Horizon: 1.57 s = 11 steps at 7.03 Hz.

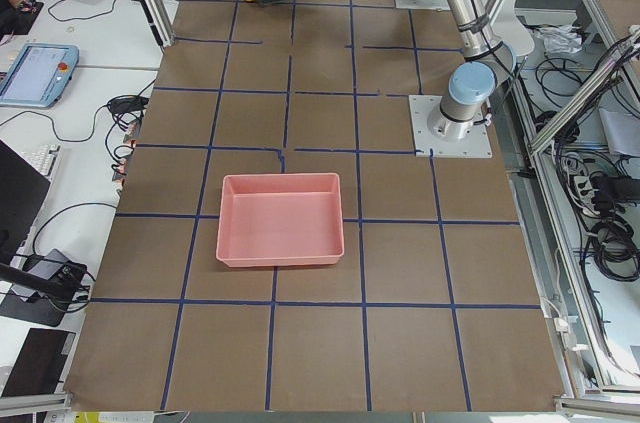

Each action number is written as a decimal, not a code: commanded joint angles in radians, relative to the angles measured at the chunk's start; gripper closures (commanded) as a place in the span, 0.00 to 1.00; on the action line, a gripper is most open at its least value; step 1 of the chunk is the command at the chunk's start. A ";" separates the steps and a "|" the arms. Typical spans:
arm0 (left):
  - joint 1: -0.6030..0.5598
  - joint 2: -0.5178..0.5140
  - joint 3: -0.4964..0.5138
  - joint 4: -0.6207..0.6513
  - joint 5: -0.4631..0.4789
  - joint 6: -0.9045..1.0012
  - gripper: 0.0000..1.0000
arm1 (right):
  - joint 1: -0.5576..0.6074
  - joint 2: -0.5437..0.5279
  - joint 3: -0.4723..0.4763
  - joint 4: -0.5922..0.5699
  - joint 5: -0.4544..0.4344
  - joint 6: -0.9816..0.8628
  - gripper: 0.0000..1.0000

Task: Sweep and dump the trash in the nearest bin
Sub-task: 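Sweep the food chunks with the left gripper's brush into the dustpan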

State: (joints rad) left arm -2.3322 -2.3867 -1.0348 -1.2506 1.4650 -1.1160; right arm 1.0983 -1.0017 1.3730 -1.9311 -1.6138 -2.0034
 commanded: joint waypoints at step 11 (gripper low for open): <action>-0.003 -0.042 0.035 0.023 0.032 -0.002 1.00 | 0.002 -0.002 0.000 0.003 0.002 -0.044 1.00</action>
State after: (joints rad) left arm -2.3347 -2.4226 -1.0095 -1.2318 1.4960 -1.1190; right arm 1.0997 -1.0031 1.3731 -1.9259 -1.6127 -2.0457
